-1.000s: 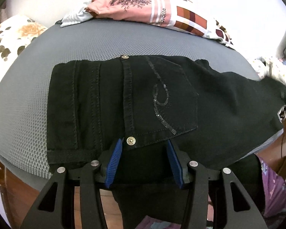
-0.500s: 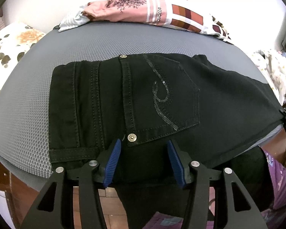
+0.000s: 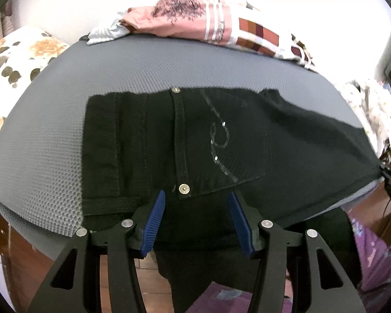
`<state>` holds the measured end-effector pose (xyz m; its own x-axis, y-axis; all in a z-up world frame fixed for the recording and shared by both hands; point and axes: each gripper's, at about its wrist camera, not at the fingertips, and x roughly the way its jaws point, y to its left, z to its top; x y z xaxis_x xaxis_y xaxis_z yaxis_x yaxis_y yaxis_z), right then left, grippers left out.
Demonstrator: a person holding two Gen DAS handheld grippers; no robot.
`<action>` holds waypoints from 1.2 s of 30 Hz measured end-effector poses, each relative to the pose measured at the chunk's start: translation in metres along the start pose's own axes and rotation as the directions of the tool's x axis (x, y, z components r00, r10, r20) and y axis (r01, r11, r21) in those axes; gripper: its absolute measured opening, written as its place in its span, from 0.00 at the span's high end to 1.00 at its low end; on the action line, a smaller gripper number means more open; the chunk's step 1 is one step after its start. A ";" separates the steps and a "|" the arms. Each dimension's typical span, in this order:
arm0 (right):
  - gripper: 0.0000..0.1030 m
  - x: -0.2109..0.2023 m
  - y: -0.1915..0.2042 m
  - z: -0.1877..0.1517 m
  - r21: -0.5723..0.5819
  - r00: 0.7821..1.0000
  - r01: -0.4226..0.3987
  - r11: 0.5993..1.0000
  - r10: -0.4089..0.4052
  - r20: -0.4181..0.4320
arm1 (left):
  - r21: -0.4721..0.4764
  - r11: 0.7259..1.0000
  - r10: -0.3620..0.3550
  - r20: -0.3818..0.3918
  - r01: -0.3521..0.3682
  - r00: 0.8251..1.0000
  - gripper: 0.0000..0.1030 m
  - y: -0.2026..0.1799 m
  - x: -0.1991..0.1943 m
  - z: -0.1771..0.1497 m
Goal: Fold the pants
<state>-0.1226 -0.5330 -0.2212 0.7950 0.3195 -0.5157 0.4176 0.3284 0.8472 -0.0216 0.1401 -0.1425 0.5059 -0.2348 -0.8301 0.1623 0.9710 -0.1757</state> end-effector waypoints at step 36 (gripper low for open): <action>0.59 0.093 0.063 -0.112 0.018 0.889 -0.189 0.982 0.179 -0.421 | -0.466 0.878 -0.167 -0.091 0.106 0.982 0.75 0.079 -0.008 -0.014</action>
<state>-0.0716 -0.3835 -0.2303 0.5963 0.7173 -0.3606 0.2675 0.2459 0.9316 -0.0244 0.2190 -0.1570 0.3922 -0.3885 -0.8339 -0.1990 0.8492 -0.4892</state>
